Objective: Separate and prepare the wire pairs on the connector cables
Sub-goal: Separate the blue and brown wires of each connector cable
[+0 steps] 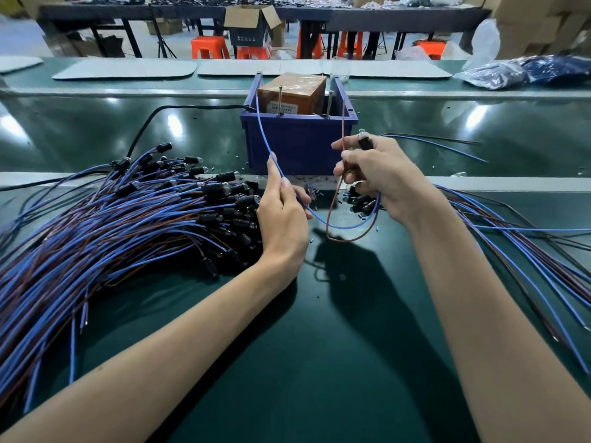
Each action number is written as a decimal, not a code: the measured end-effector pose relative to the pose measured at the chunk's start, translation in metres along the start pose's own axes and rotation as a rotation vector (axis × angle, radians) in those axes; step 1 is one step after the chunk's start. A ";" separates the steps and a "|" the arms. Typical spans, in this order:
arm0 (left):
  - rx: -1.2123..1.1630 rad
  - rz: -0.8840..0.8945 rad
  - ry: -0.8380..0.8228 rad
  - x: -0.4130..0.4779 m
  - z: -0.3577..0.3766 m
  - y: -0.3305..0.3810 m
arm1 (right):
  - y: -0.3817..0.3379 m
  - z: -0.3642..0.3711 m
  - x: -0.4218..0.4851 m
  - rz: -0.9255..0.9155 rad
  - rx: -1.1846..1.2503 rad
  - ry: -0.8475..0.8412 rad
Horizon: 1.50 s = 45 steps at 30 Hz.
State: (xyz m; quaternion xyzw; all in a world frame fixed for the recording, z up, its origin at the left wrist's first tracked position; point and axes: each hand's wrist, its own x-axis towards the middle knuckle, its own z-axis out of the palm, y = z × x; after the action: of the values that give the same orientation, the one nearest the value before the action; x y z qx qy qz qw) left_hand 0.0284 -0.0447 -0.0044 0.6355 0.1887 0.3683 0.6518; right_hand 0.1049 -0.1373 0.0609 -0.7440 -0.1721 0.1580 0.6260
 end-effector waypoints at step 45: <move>-0.054 -0.101 -0.091 -0.001 0.002 0.002 | 0.007 0.001 0.004 -0.122 0.020 -0.118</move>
State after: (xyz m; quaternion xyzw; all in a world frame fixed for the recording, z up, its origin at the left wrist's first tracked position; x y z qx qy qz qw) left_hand 0.0283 -0.0468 -0.0026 0.6235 0.1804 0.3106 0.6945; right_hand 0.1079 -0.1357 0.0534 -0.7151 -0.2521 0.1649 0.6308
